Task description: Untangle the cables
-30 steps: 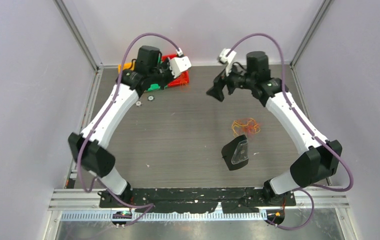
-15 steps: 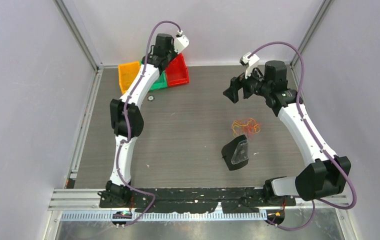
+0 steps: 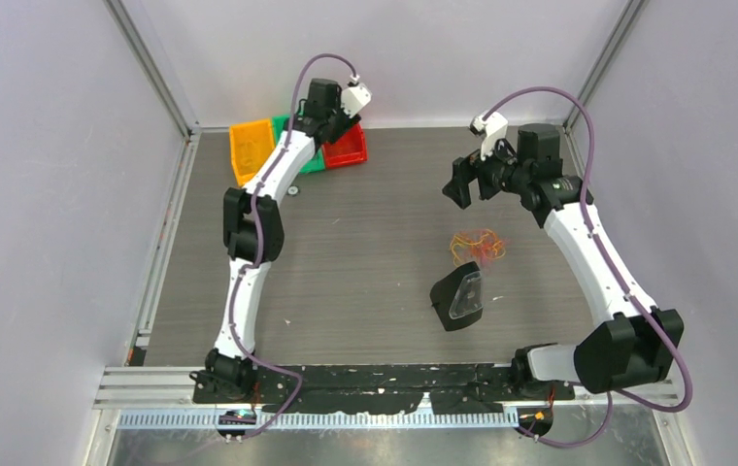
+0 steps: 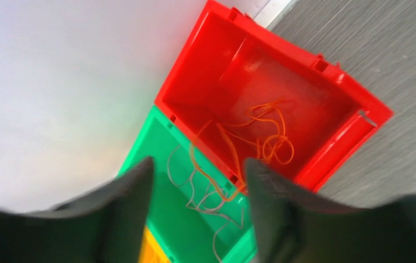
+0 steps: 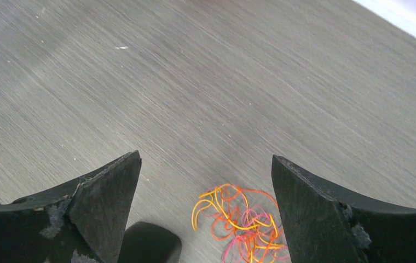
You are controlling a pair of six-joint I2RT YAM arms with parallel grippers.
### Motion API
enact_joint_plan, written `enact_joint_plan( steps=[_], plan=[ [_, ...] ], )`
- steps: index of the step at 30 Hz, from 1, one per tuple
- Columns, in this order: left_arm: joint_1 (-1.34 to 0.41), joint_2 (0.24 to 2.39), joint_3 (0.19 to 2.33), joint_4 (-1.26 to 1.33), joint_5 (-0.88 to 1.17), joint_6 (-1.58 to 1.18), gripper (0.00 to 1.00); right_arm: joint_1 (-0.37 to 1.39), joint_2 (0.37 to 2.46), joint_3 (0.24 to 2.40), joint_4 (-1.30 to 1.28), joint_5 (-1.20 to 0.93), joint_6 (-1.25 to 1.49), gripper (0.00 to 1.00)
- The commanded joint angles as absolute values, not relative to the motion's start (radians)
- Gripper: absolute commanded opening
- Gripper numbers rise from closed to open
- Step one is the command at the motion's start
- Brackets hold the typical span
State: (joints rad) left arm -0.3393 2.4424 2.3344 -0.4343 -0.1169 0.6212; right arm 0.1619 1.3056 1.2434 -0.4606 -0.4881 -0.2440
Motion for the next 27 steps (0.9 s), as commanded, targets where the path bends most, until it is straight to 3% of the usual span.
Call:
enact_joint_plan(
  steps=[1, 5, 11, 18, 20, 22, 25, 27],
  plan=[
    [-0.337, 2.245, 2.368, -0.495, 0.025, 0.599, 0.77, 0.124, 1.355, 1.339, -0.584, -0.463, -0.314, 0.95],
    [-0.307, 2.081, 2.257, -0.557, 0.126, 0.568, 0.98, 0.063, 1.399, 1.345, -0.716, -0.451, -0.371, 0.96],
    [-0.280, 1.859, 2.077, -0.654, 0.326, 0.512, 0.99, 0.032, 1.490, 1.276, -0.828, -0.368, -0.454, 0.98],
    [-0.224, 1.748, 1.864, -0.652, 0.405, 0.332, 0.99, 0.032, 1.605, 1.213, -0.772, -0.277, -0.435, 0.98],
    [-0.194, 1.768, 1.858, -0.628, 0.405, 0.235, 0.94, 0.032, 1.638, 1.215, -0.727, -0.262, -0.422, 0.99],
    [-0.162, 1.828, 1.907, -0.622, 0.435, 0.147, 0.81, 0.032, 1.674, 1.226, -0.702, -0.254, -0.418, 0.99],
    [-0.136, 1.968, 2.041, -0.635, 0.498, 0.016, 0.63, 0.031, 1.715, 1.236, -0.673, -0.258, -0.415, 0.90],
    [-0.133, 2.087, 2.140, -0.647, 0.543, -0.064, 0.58, 0.031, 1.739, 1.237, -0.657, -0.258, -0.417, 0.85]
  ],
)
